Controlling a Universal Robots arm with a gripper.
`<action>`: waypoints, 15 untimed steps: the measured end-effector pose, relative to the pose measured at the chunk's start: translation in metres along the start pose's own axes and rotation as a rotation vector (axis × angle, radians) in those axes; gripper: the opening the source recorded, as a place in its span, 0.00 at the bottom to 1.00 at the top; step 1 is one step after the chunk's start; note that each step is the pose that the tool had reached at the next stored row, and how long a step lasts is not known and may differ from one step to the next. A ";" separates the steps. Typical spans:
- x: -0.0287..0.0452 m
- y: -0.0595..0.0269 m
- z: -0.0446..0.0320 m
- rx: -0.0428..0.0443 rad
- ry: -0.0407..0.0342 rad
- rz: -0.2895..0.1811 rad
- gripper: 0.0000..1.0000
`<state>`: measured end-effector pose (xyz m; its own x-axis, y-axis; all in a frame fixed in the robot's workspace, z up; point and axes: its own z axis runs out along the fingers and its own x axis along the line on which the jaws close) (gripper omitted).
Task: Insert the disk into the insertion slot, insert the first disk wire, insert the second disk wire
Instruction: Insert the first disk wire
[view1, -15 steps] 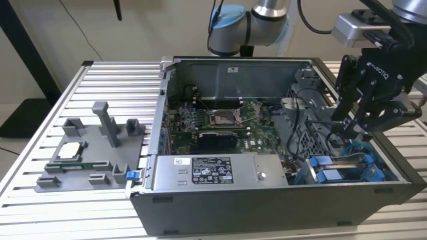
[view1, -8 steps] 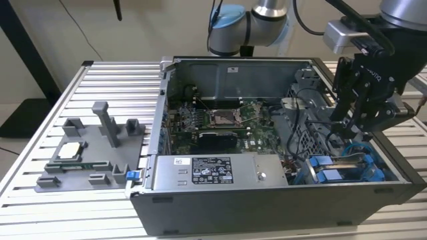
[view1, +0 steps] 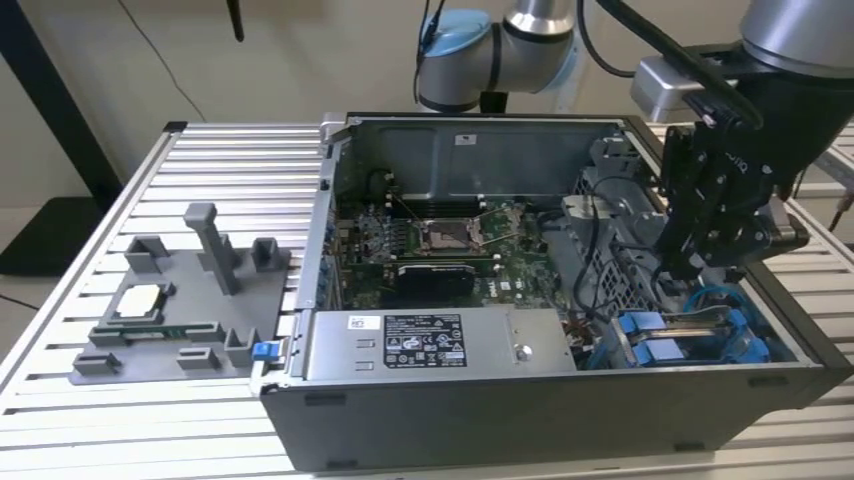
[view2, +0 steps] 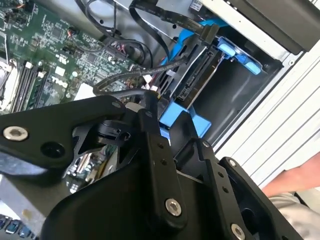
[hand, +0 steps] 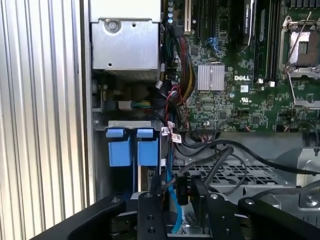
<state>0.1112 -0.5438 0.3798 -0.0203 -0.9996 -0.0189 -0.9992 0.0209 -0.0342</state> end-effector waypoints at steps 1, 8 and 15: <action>0.0000 0.0005 0.0000 0.0000 -0.0009 -0.003 1.00; 0.0000 0.0013 0.0005 0.0072 -0.0102 -0.030 1.00; 0.0000 0.0023 0.0018 0.0340 -0.0119 -0.043 1.00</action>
<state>0.1090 -0.5438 0.3779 0.0228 -0.9993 -0.0286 -0.9974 -0.0208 -0.0692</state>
